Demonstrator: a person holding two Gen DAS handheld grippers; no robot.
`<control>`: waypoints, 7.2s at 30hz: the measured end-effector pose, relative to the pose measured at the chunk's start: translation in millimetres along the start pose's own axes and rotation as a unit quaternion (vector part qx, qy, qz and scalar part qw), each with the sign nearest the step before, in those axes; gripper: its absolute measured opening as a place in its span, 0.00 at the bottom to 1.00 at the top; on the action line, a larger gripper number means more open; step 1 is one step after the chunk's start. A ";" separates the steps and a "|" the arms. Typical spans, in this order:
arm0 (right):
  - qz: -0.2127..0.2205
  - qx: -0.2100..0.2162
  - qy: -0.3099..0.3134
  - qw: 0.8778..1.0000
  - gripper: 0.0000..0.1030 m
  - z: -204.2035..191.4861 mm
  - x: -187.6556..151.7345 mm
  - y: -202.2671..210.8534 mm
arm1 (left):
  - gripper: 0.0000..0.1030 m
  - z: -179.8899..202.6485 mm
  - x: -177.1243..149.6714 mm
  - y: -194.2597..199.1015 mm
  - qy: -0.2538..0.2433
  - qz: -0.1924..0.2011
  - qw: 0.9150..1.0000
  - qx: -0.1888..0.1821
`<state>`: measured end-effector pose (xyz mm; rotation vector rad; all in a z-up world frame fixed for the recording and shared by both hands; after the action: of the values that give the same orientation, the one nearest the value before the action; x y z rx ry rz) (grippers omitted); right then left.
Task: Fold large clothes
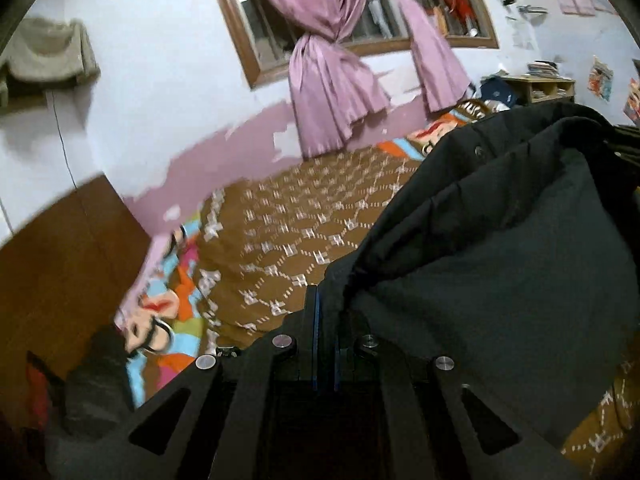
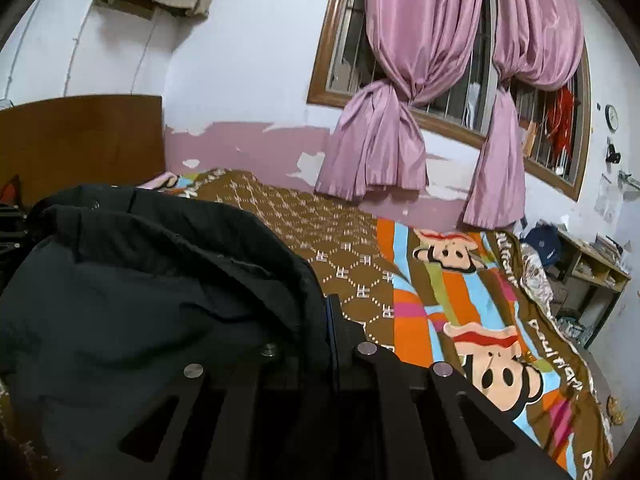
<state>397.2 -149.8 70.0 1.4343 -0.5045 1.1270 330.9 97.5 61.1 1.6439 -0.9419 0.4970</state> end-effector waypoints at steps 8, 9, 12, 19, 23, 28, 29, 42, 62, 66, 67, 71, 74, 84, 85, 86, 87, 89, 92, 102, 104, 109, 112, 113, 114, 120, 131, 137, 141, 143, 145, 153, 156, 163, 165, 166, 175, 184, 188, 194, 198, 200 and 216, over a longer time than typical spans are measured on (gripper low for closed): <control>-0.040 -0.003 -0.005 0.999 0.09 4.4 -19.0 -41.4 | 0.04 -7.2 5.7 -54.6 0.017 -0.041 0.998 -0.047; -0.046 -0.002 -0.008 0.999 0.09 4.7 -21.6 -45.5 | 0.04 -6.0 6.8 -58.0 0.011 -0.044 0.998 -0.044; -0.052 -0.002 -0.013 0.999 0.09 4.6 -23.0 -52.1 | 0.04 -3.1 6.1 -64.8 0.010 -0.054 0.998 -0.044; -0.067 -0.004 -0.012 0.998 0.11 3.3 -24.6 -63.5 | 0.05 0.5 2.1 -76.2 0.017 -0.074 0.996 -0.043; -0.093 0.003 -0.023 0.995 0.38 8.4 -24.5 -75.7 | 0.06 2.0 -1.0 -85.7 0.024 -0.100 0.993 -0.052; -0.074 0.046 -0.077 0.993 0.76 27.2 -6.9 -60.6 | 0.30 -12.6 -0.7 -89.8 0.106 -0.125 0.978 -0.127; -0.072 0.056 -0.083 0.992 0.77 30.2 -2.1 -55.2 | 0.42 -20.4 1.7 -85.6 0.129 -0.119 0.975 -0.138; -0.060 0.082 -0.123 0.987 1.00 74.6 -71.2 37.5 | 0.88 -94.5 -45.1 -20.7 0.281 -0.068 0.930 -0.228; -0.103 0.181 -0.261 0.943 0.07 80.9 -143.4 2.4 | 0.39 -61.7 -125.1 -25.1 0.347 -0.111 0.871 -0.330; -0.038 0.170 -0.262 0.949 0.05 88.7 -113.6 36.8 | 0.07 -59.8 -97.1 -1.0 0.314 -0.074 0.903 -0.283; -0.023 0.168 -0.261 0.950 0.05 91.4 -104.5 47.2 | 0.05 -60.7 -87.1 11.2 0.311 -0.054 0.909 -0.273; 0.016 0.138 -0.237 0.961 0.05 100.7 -66.2 74.3 | 0.05 -67.9 -41.8 75.5 0.298 0.030 0.918 -0.260; -0.002 0.121 -0.239 0.964 0.05 110.6 -62.7 58.3 | 0.05 -60.4 -16.0 93.4 0.231 0.037 0.950 -0.205; -0.107 0.109 -0.240 0.959 0.06 102.0 -135.2 -27.0 | 0.10 -51.0 -76.9 -37.0 0.237 -0.112 0.941 -0.213; -0.105 0.110 -0.242 0.958 0.06 103.2 -136.5 -26.7 | 0.13 -58.0 -82.3 -37.5 0.267 -0.099 0.927 -0.243; -0.101 0.110 -0.243 0.958 0.06 103.5 -135.9 -27.0 | 0.14 -64.0 -88.1 -34.1 0.287 -0.088 0.915 -0.269; -0.100 0.109 -0.243 0.959 0.06 103.7 -136.3 -26.9 | 0.16 -71.8 -92.6 -33.0 0.301 -0.080 0.905 -0.289; -0.100 0.109 -0.247 0.958 0.06 104.0 -136.2 -27.7 | 0.25 -83.3 -103.6 -28.7 0.321 -0.064 0.889 -0.319; -0.102 0.111 -0.251 0.956 0.07 103.0 -137.3 -26.7 | 0.49 -90.0 -127.6 -25.8 0.333 -0.078 0.874 -0.346; -0.124 0.174 -0.328 0.920 0.12 109.9 -159.4 -13.4 | 0.26 -70.9 -135.6 -6.3 0.320 -0.103 0.879 -0.339; -0.104 0.167 -0.315 0.928 0.05 107.5 -149.7 -3.4 | 0.15 -66.2 -127.6 1.2 0.317 -0.096 0.888 -0.319; -0.036 0.144 -0.298 0.943 0.05 118.3 -105.8 36.8 | 0.07 -52.5 -90.3 39.6 0.238 -0.088 0.939 -0.232; -0.014 0.114 -0.271 0.956 0.05 120.8 -89.3 48.0 | 0.07 -43.7 -65.5 71.7 0.175 -0.102 0.956 -0.213; -0.027 0.109 -0.265 0.958 0.05 119.6 -92.7 40.8 | 0.07 -40.8 -59.5 80.1 0.153 -0.102 0.961 -0.206; -0.046 0.107 -0.262 0.958 0.05 117.4 -99.0 29.5 | 0.07 -38.1 -58.4 82.5 0.132 -0.105 0.967 -0.193; -0.116 0.096 -0.249 0.957 0.05 101.2 -150.5 -8.2 | 0.07 -23.0 -128.0 3.3 0.186 -0.195 0.942 -0.198; -0.115 0.075 -0.263 0.955 0.15 105.1 -155.0 6.5 | 0.34 -40.6 -136.8 13.5 0.251 -0.146 0.936 -0.200; -0.077 0.024 -0.227 0.971 0.63 102.5 -132.0 27.6 | 0.74 -68.2 -132.9 37.9 0.284 -0.106 0.949 -0.087; -0.049 0.056 -0.167 0.983 0.71 67.0 -98.2 31.3 | 0.76 -68.1 -109.5 50.6 0.259 -0.044 0.963 -0.058; -0.052 0.088 -0.130 0.986 0.74 39.6 -85.4 22.6 | 0.76 -53.6 -94.2 48.1 0.234 -0.018 0.969 -0.081; -0.053 0.113 -0.090 0.988 0.74 12.5 -74.1 12.2 | 0.76 -29.0 -76.4 38.1 0.203 -0.005 0.972 -0.119; -0.107 0.120 -0.052 0.986 0.82 -20.9 -66.0 -71.9 | 0.76 49.2 -19.9 -53.9 0.134 -0.030 0.976 -0.169; -0.121 0.095 -0.060 0.986 0.93 -9.8 -71.7 -97.3 | 0.84 54.0 -7.3 -91.6 0.126 -0.042 0.981 -0.144; -0.131 0.100 -0.148 0.975 1.00 30.7 -94.3 -141.4 | 0.99 56.7 -11.7 -149.8 0.100 -0.071 0.986 -0.116; -0.132 0.118 -0.168 0.970 1.00 36.1 -99.4 -146.2 | 0.99 55.4 -13.9 -158.9 0.106 -0.068 0.984 -0.129; -0.132 0.125 -0.175 0.968 1.00 38.3 -100.2 -147.1 | 0.99 55.9 -14.5 -160.1 0.110 -0.068 0.982 -0.135; -0.132 0.149 -0.199 0.960 1.00 41.0 -106.6 -150.3 | 0.99 56.4 -12.1 -160.1 0.132 -0.056 0.976 -0.166; -0.130 0.151 -0.204 0.959 1.00 38.3 -109.5 -151.9 | 0.99 60.9 -13.7 -159.3 0.132 -0.046 0.976 -0.166; -0.130 0.147 -0.203 0.959 1.00 36.9 -109.9 -151.7 | 0.99 61.0 -14.1 -159.2 0.131 -0.045 0.977 -0.164; -0.125 0.148 -0.206 0.959 1.00 36.0 -111.8 -152.5 | 0.99 63.6 -14.7 -158.2 0.127 -0.042 0.978 -0.158; -0.120 0.150 -0.210 0.959 1.00 36.3 -112.6 -152.6 | 0.99 64.0 -14.8 -159.4 0.130 -0.041 0.977 -0.162; -0.117 0.148 -0.209 0.960 1.00 36.5 -112.8 -150.6 | 0.99 64.0 -14.3 -158.8 0.131 -0.039 0.977 -0.163; -0.141 0.102 -0.196 0.965 1.00 95.4 -146.6 -37.5 | 0.99 -40.1 -68.0 -56.5 0.221 -0.073 0.938 -0.259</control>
<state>396.4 -273.9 -58.9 1.8591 -0.4474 0.6812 341.5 160.6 -11.9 1.0519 -0.5455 0.4438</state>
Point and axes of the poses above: each gripper's, at about its wrist camera, not at the fingertips, and y roughly against the way its jaws point, z to its right, x to its top, the point moved 7 cm from there along -y, roughly the way its jaws point, and after that the axes turned 6 degrees about -z, right-handed, at the moved point
